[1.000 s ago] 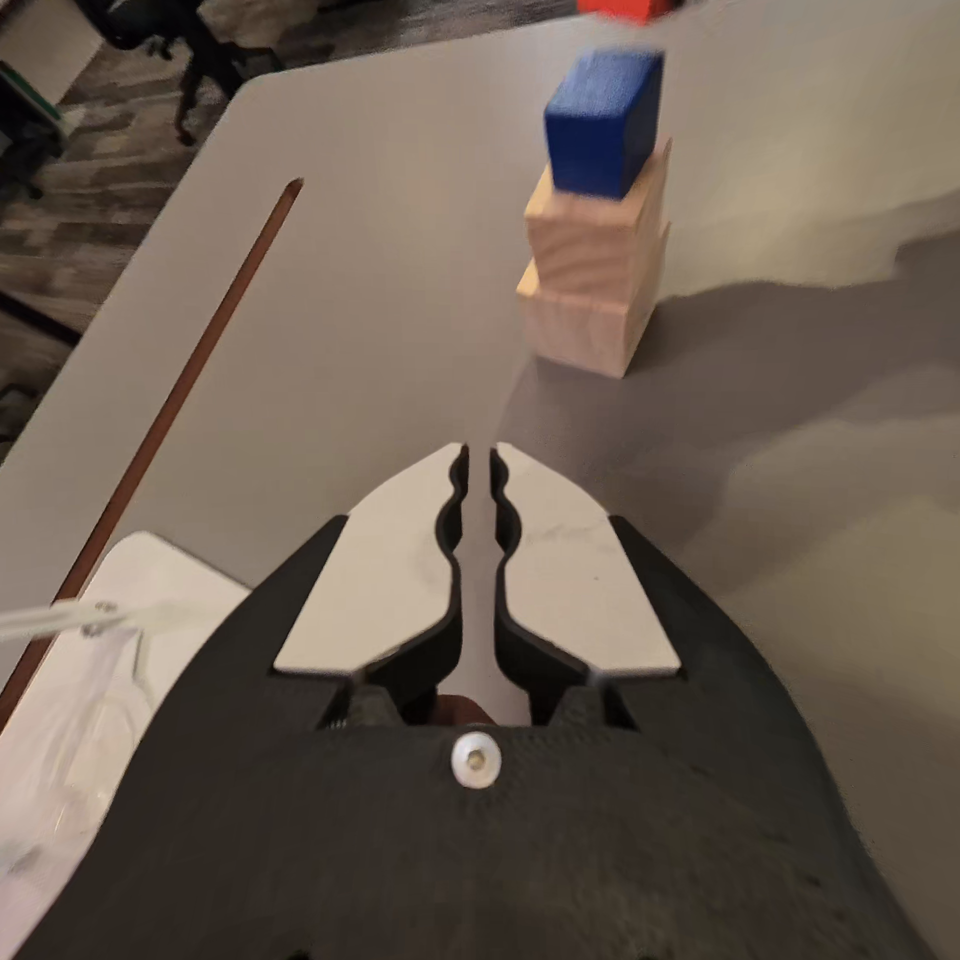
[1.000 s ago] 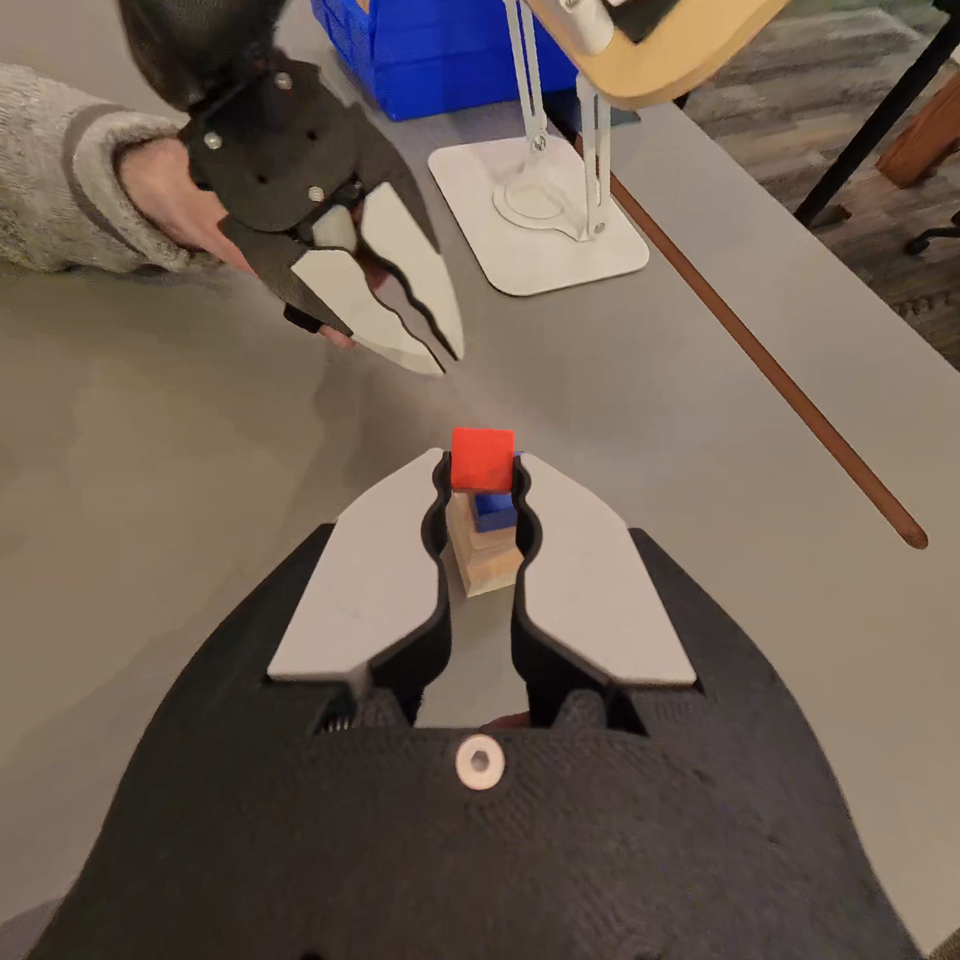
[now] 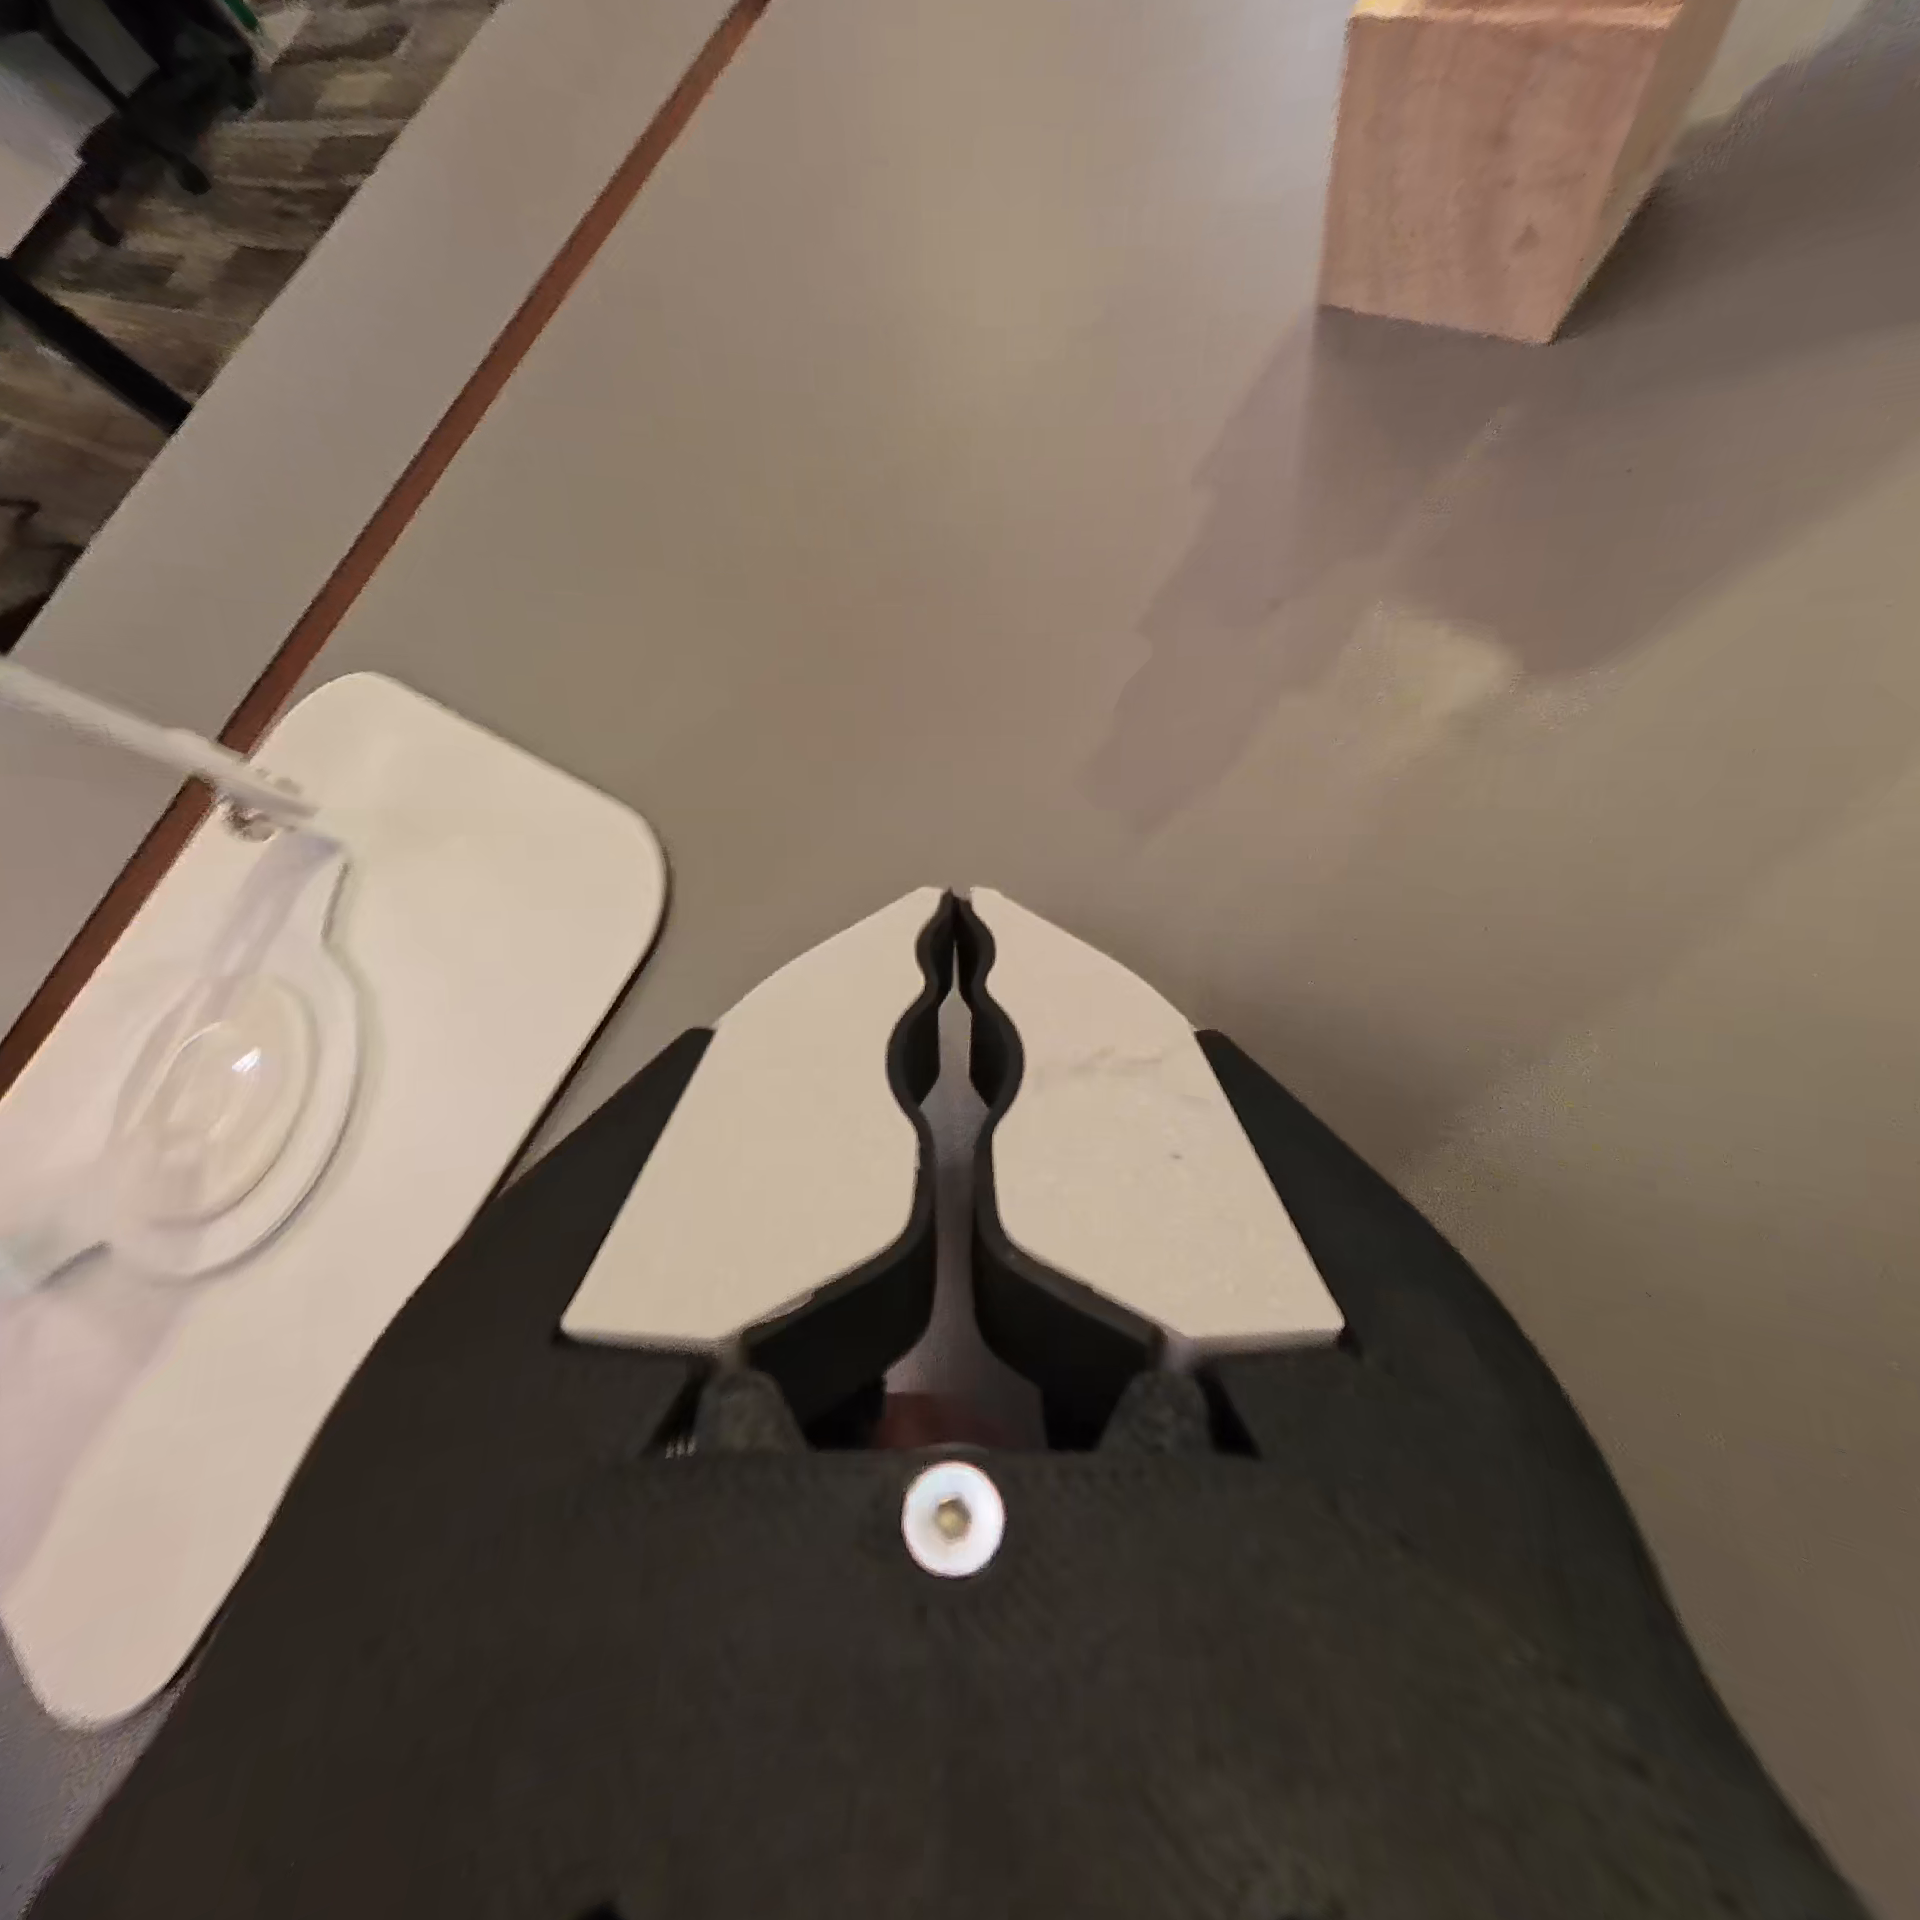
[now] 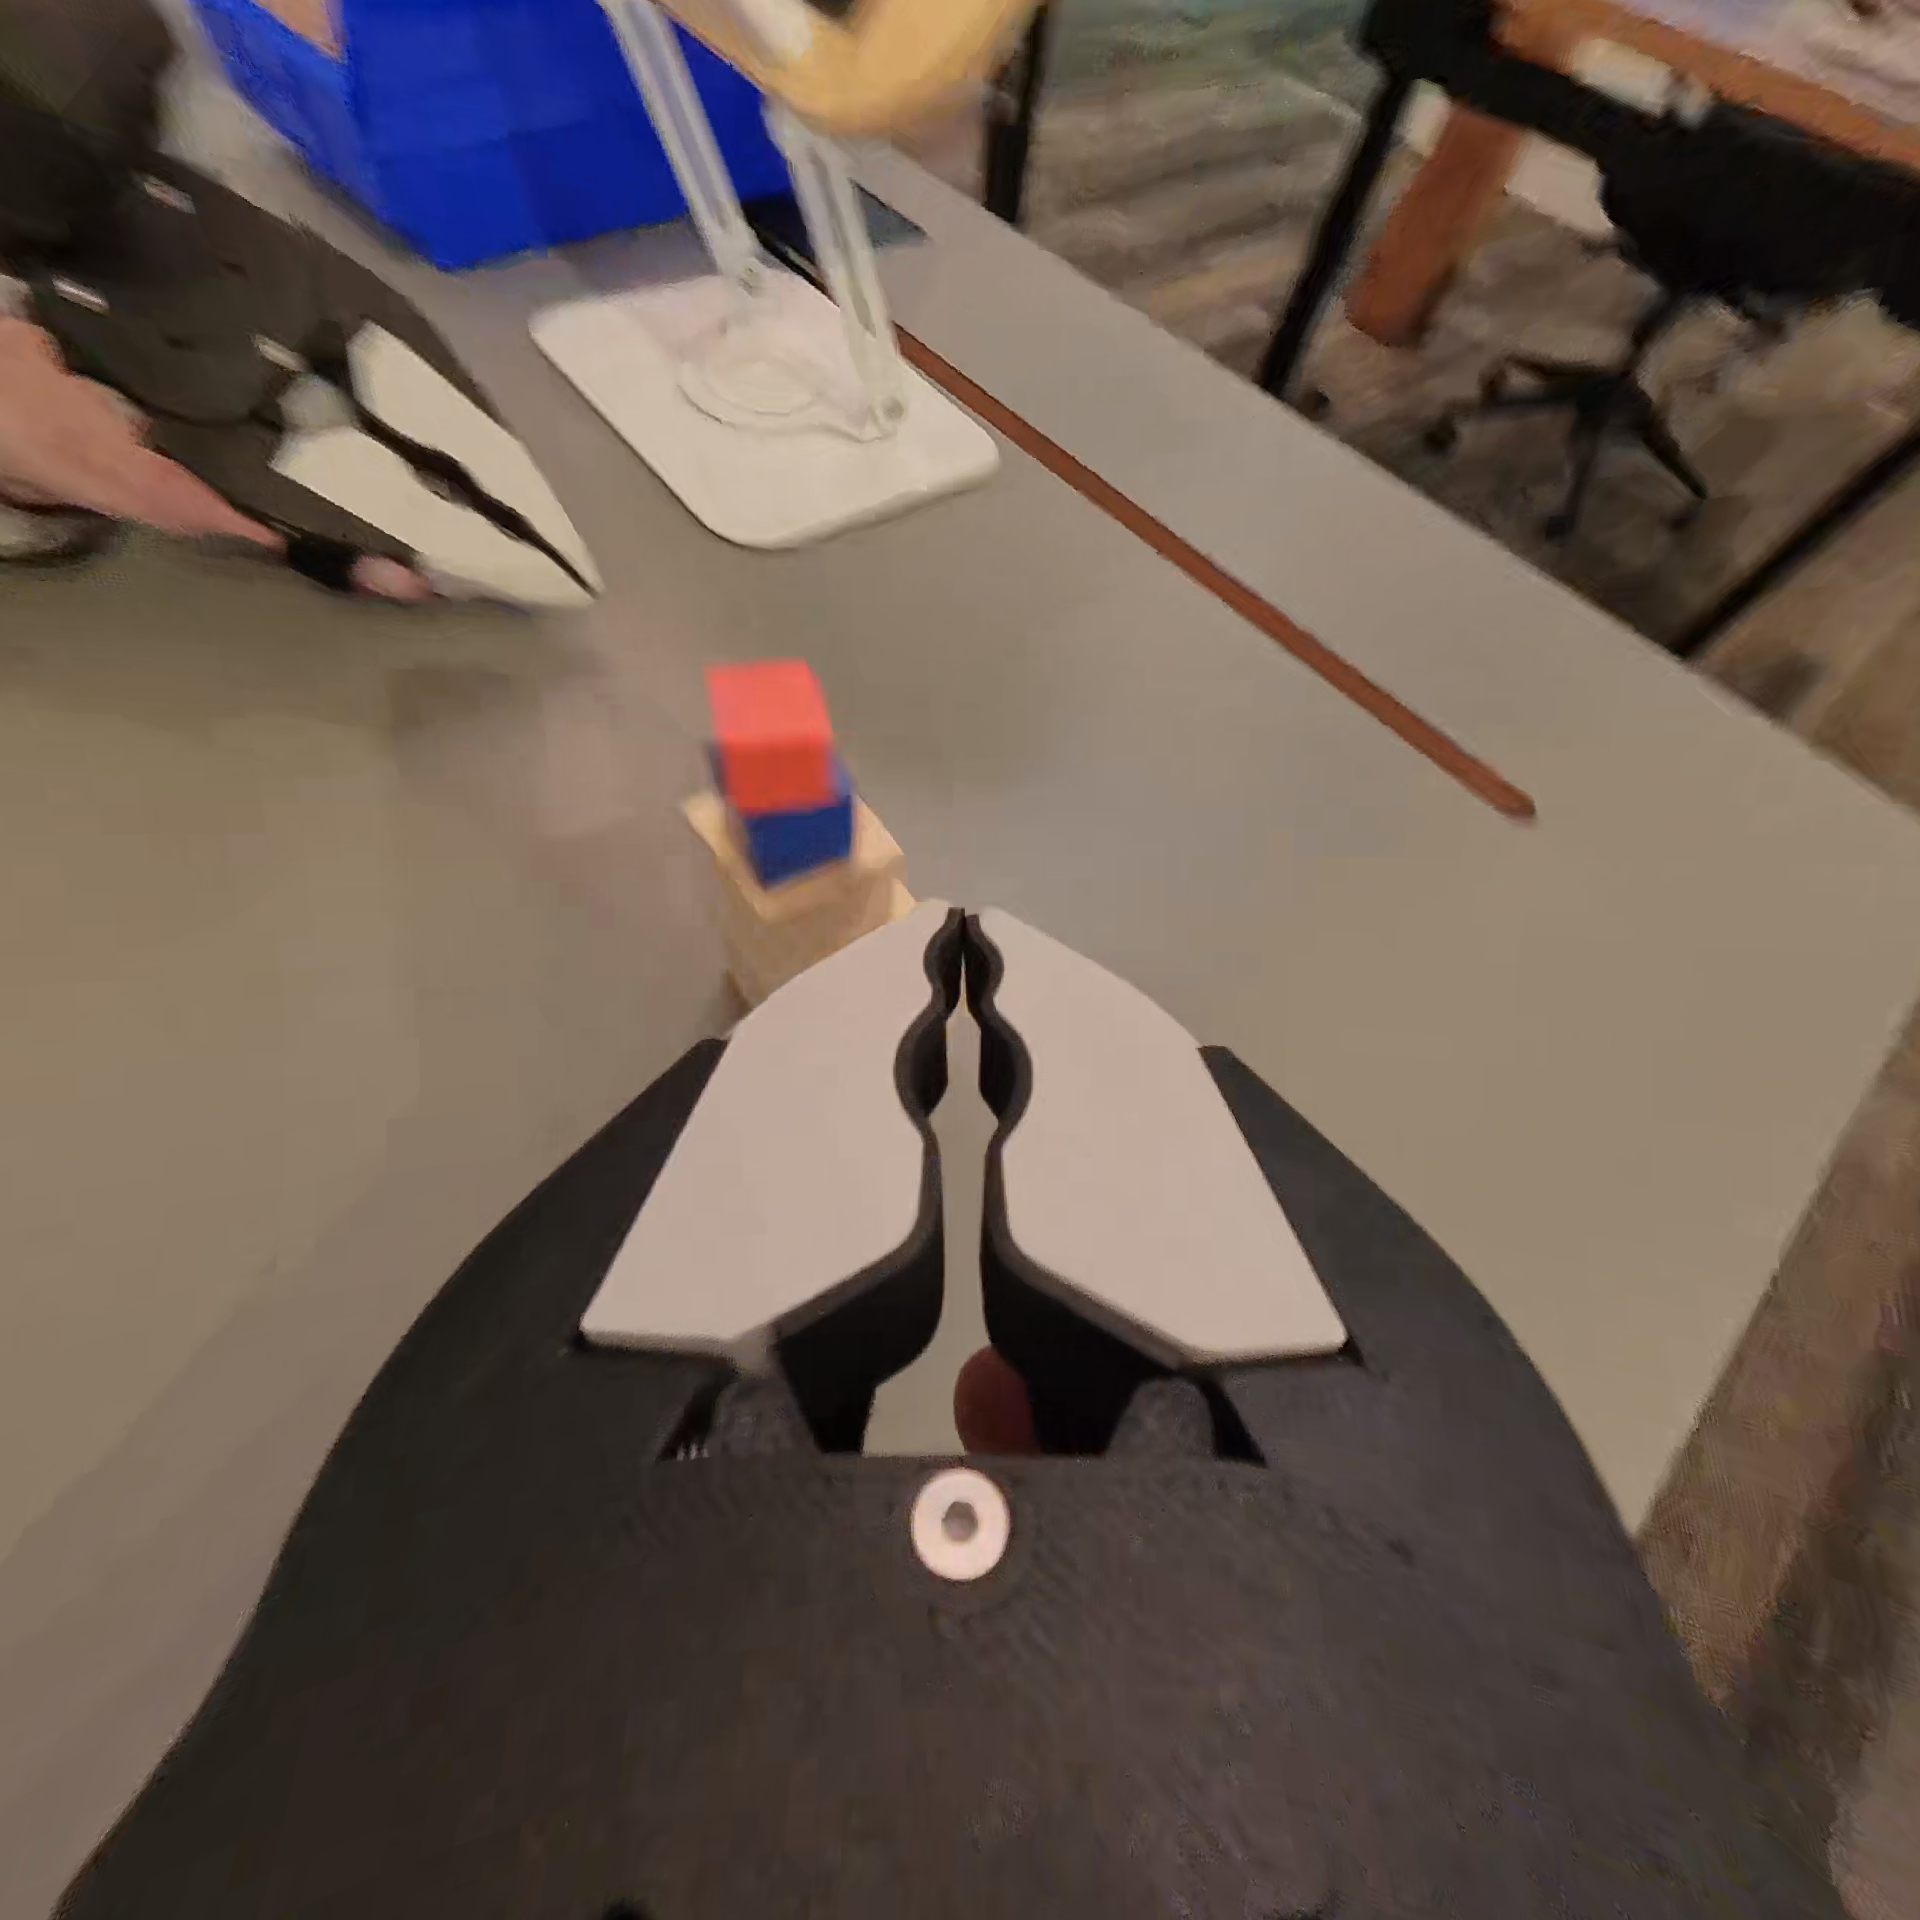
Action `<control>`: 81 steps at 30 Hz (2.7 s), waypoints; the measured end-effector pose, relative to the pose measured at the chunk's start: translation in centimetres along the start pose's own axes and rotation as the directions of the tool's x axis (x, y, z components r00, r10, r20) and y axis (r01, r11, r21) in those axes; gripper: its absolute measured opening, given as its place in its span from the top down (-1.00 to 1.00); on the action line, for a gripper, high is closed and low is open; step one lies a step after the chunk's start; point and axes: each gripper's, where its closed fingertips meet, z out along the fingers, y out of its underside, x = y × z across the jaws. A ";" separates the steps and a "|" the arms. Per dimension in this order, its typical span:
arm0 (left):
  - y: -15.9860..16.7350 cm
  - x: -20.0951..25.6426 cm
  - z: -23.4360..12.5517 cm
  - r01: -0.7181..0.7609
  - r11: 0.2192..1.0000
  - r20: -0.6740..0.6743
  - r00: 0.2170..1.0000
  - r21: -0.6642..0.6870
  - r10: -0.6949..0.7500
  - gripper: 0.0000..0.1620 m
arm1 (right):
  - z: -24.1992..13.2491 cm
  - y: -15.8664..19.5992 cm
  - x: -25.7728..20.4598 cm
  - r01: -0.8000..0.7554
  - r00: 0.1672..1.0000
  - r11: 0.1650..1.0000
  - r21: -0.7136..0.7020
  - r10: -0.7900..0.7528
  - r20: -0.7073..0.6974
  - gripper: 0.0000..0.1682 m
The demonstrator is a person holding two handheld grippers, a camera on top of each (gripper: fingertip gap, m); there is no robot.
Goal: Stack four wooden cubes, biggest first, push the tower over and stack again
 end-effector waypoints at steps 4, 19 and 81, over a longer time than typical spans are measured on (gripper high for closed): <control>1.4 -2.1 -1.6 0.037 0.999 0.062 0.997 0.014 -0.038 1.00 | 1.1 5.2 1.3 -0.070 0.994 0.996 -0.063 0.064 -0.086 1.00; 10.7 -9.2 -9.8 0.109 0.993 0.275 0.957 -0.042 -0.093 1.00 | -0.2 12.3 5.6 -0.265 0.922 0.954 -0.142 0.207 -0.327 1.00; 23.4 -18.9 -26.7 0.344 0.927 0.588 0.723 0.150 -0.363 1.00 | -3.3 0.3 1.8 -0.183 0.903 0.941 0.284 0.275 -0.330 1.00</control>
